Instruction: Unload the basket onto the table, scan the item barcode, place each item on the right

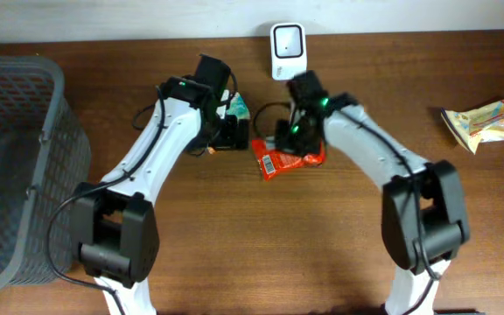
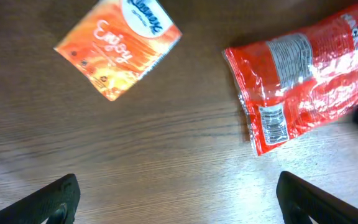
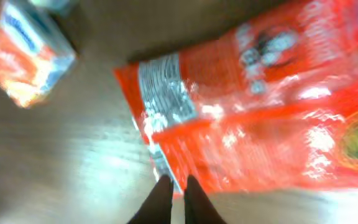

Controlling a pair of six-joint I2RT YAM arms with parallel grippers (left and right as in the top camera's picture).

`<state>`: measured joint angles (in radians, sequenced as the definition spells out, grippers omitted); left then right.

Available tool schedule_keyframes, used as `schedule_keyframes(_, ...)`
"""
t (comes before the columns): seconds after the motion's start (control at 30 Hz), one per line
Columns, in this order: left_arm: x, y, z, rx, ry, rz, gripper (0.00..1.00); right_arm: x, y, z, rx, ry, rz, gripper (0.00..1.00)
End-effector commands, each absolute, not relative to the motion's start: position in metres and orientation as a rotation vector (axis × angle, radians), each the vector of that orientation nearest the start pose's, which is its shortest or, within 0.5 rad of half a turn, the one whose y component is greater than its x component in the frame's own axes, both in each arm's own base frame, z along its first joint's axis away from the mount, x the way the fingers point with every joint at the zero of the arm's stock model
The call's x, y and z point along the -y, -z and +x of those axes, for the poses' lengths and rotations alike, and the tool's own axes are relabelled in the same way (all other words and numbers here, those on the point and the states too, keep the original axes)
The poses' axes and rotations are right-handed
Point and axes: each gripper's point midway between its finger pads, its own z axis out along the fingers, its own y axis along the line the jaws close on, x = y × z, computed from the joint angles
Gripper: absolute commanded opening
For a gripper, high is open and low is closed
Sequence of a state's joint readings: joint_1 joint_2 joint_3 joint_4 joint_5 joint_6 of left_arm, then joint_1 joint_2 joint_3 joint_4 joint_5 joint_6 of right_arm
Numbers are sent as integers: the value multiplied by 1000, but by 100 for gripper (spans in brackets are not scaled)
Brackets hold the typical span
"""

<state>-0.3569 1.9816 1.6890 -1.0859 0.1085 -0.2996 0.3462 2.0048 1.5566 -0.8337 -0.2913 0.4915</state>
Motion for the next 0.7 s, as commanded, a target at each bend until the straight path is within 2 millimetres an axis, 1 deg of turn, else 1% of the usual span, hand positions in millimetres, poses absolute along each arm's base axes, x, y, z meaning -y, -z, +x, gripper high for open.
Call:
schedule_keyframes(0.0,173,-95,386,-3004,258,122,99,-138,-128,437,-2806,-420,243,37)
schedule_keyframes(0.03,174,-96,385,-3004,258,125,99,-114,-128,443,-2798,-394,311,51)
schedule_keyframes(0.1,175,-96,389,-2989,265,126,99,-85,-123,445,-2801,-373,403,51)
schedule_keyframes(0.13,176,-97,390,-2982,268,126,99,-77,-119,445,-2805,-367,433,48)
schedule_keyframes(0.17,178,-97,392,-2970,273,132,99,-70,-107,443,-2830,-356,462,40)
schedule_keyframes(0.2,179,-97,392,-2970,273,136,99,-71,-99,440,-2852,-357,464,36)
schedule_keyframes(0.23,180,-97,392,-2970,273,137,99,-74,-91,438,-2868,-358,460,36)
schedule_keyframes(0.27,180,-97,392,-2970,273,140,99,-82,-78,435,-2890,-358,441,35)
schedule_keyframes(0.3,181,-97,391,-2971,273,141,99,-87,-70,435,-2900,-358,426,35)
schedule_keyframes(0.33,180,-97,391,-2971,273,141,99,-97,-62,434,-2904,-368,393,35)
schedule_keyframes(0.37,180,-97,391,-2972,273,141,99,-114,-54,431,-2911,-390,339,35)
schedule_keyframes(0.5,180,-97,390,-2976,271,140,99,-160,-35,418,-2961,-395,190,34)
schedule_keyframes(0.57,180,-97,390,-2978,270,140,99,-176,-33,411,-2974,-399,138,34)
schedule_keyframes(0.63,180,-97,390,-2978,270,140,99,-189,-35,405,-2986,-451,106,34)
schedule_keyframes(0.67,180,-97,390,-2978,270,140,99,-193,-36,402,-2997,-493,102,30)
